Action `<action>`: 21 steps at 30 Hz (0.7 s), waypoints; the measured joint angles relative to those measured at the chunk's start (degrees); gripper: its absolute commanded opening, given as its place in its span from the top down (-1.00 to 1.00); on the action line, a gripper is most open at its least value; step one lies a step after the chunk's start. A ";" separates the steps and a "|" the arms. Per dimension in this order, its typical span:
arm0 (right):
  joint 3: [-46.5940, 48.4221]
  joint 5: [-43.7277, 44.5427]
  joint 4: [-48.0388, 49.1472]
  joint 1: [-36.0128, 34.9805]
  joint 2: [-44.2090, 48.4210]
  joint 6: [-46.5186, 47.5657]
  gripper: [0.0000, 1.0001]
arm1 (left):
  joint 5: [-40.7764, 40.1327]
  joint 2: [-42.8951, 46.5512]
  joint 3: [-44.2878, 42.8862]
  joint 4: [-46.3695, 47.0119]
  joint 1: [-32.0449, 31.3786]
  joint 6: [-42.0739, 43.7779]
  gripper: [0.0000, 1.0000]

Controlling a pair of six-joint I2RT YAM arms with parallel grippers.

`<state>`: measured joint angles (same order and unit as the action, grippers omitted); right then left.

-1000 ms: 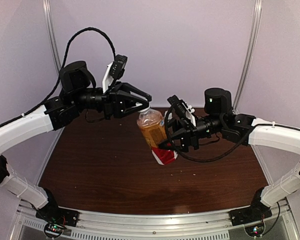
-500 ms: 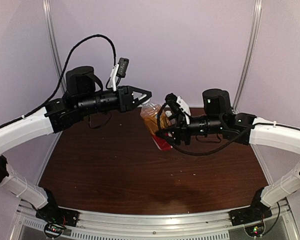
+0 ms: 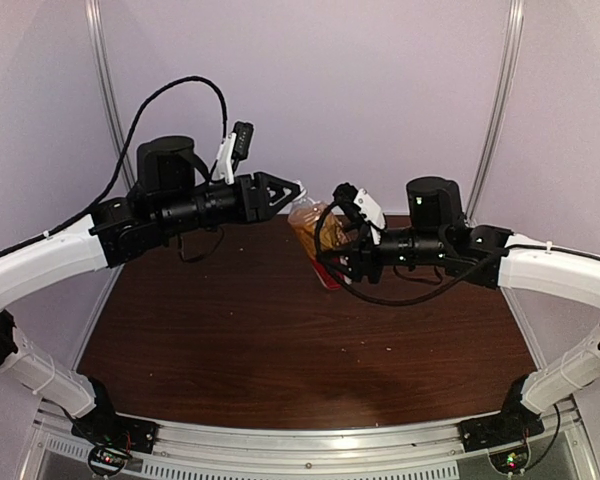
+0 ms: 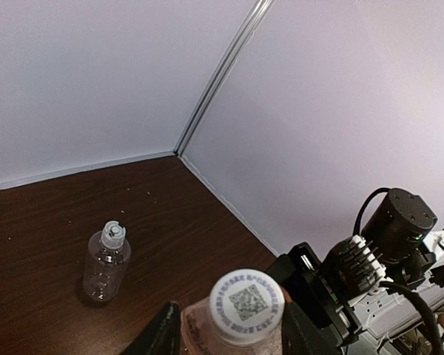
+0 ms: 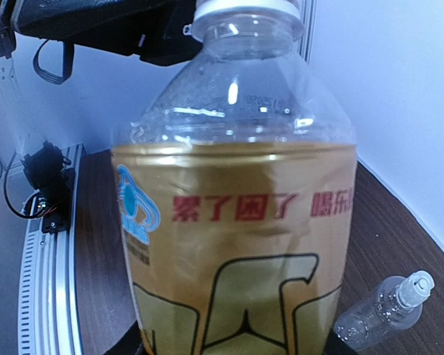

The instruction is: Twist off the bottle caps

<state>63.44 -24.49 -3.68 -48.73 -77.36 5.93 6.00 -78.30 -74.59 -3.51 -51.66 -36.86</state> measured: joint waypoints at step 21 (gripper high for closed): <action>-0.96 -19.80 1.79 -0.02 0.85 -1.22 0.35 | 20.76 3.26 -0.20 2.60 3.85 12.07 -0.79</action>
<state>62.48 -44.29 -1.89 -48.75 -76.51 4.71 26.76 -75.05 -74.78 -0.91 -47.81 -24.80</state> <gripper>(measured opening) 0.500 0.892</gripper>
